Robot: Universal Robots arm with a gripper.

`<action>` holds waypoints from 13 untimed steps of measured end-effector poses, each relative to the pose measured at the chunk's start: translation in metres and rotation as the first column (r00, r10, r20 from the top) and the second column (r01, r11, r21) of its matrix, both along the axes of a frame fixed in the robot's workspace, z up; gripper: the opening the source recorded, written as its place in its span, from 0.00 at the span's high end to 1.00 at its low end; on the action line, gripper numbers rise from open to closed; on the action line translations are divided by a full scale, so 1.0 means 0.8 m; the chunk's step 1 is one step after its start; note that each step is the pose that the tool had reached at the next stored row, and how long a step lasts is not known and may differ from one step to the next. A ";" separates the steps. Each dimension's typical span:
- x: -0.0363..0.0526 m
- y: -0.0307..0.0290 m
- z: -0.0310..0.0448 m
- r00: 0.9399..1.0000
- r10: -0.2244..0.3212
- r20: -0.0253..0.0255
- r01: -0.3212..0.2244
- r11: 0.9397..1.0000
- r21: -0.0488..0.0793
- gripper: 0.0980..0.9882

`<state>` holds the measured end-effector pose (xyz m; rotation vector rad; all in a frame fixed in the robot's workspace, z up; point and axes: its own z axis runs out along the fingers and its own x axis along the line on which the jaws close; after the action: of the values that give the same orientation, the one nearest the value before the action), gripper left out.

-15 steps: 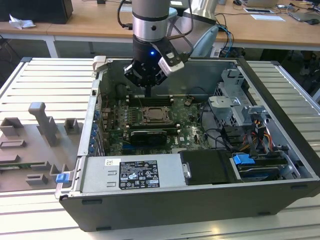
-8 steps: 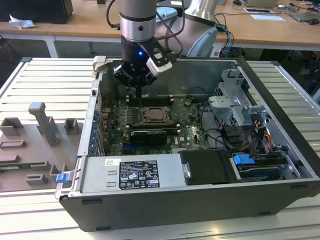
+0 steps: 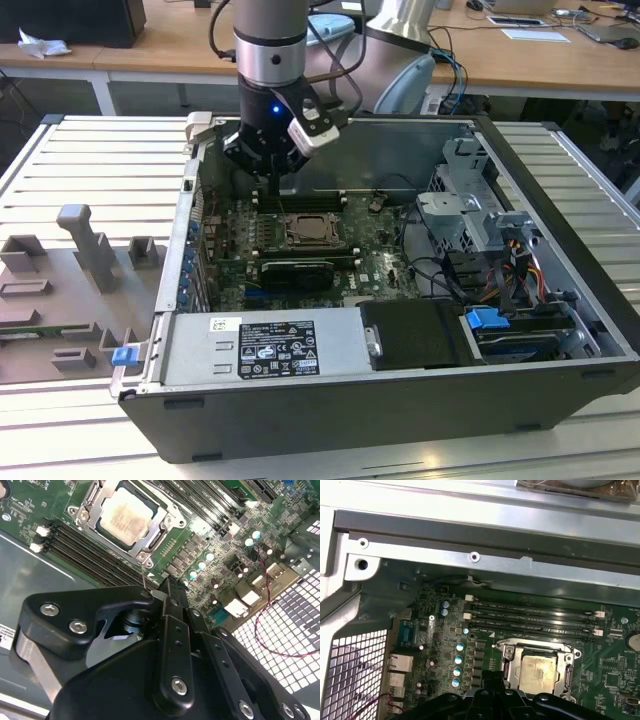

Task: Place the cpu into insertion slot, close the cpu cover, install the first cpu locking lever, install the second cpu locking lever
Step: 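Install the first cpu locking lever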

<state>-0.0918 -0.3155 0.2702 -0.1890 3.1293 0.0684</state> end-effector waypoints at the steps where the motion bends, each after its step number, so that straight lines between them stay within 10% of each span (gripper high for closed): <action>1: -0.001 -0.0001 -0.0008 1.000 0.000 0.000 0.000 1.000 0.000 0.99; 13: -0.014 0.0029 -0.0103 1.000 0.000 0.000 0.000 1.000 0.000 0.99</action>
<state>-0.1033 -0.3132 0.2620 -0.1889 3.1289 0.0688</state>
